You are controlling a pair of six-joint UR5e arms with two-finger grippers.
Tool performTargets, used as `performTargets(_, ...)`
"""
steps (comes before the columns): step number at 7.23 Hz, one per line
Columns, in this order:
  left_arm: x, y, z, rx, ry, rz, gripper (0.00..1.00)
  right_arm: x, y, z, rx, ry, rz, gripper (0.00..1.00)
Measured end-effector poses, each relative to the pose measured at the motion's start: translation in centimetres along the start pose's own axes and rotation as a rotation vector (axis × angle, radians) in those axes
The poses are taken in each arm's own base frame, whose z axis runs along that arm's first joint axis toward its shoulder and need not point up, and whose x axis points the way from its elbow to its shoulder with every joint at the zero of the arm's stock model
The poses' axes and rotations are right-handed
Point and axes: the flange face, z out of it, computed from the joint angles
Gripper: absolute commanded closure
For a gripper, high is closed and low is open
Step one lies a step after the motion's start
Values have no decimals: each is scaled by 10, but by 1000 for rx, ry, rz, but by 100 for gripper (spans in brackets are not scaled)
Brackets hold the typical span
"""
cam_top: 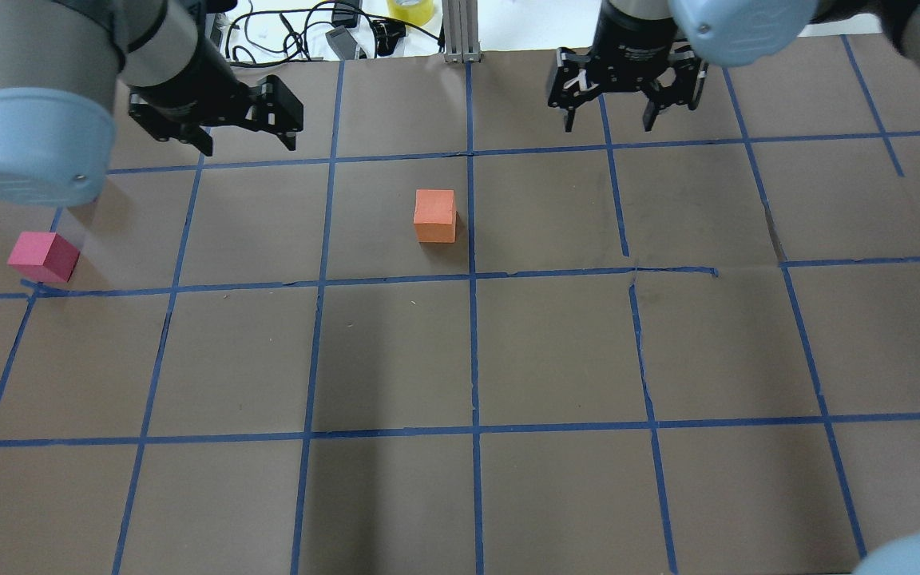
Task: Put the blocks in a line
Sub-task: 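Reach the left gripper to the orange cube and grasp it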
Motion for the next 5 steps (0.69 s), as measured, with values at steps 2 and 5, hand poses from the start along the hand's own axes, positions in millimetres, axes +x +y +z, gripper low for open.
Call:
performTargets(2,39,-12,76,-52,12,-15,0,28,5,-10,3,35,27,0)
performTargets(5,105,-12,159,-111,10,-27,0,28,42,-28,-7,28,26,0)
